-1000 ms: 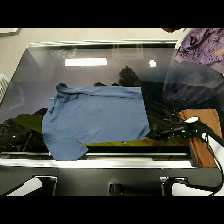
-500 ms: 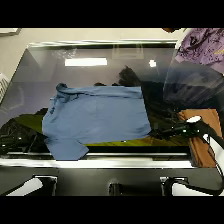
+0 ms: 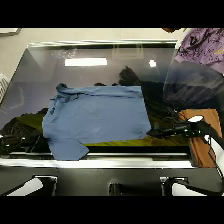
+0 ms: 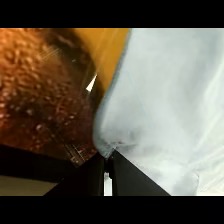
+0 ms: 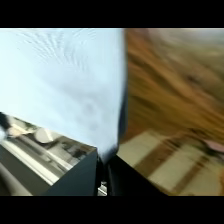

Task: Fold the clothes and pants, and hang the long-sleeved shirts on hangers.

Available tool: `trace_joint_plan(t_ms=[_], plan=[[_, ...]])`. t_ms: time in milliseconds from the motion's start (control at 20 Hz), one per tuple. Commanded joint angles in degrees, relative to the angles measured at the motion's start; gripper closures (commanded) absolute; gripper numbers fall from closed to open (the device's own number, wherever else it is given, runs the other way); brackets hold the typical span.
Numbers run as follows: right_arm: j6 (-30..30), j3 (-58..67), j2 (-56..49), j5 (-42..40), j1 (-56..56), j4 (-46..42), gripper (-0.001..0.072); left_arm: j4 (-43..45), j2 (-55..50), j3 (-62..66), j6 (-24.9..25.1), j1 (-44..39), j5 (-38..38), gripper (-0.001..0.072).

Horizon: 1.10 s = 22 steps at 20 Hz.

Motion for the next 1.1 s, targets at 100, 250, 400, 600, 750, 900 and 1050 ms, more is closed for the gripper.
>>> trace_joint_plan(t_ms=[100,250,400,600,750,900,1050], plan=[[0.0,8.74,0.13,-1.44,9.33,3.06,0.0682,-3.34,0.07,7.37,-0.48,-8.83,0.94,0.0695],[8.87,25.51,0.15,-6.49,16.02,-6.25,0.0682,-3.52,0.07,20.96,-4.09,-15.65,0.63,0.0695],[14.78,47.63,0.13,-5.84,18.56,-17.73,0.0682,-2.08,0.04,40.39,-7.41,-19.87,-0.09,0.0695],[19.65,77.31,0.83,4.46,18.47,-27.85,0.0682,3.82,0.15,71.93,-14.75,-20.5,-3.93,0.0696],[20.57,84.61,9.68,7.74,18.47,-29.31,0.0682,12.28,2.23,92.37,-20.11,-20.5,-10.29,0.0696],[24.04,81.48,23.23,7.67,18.45,-33.0,0.0682,19.04,12.63,91.73,-23.63,-20.5,-10.78,0.0695],[28.57,80.67,32.17,7.41,18.45,-37.7,0.0682,27.15,24.63,83.21,-25.73,-20.5,-10.78,0.0695]])
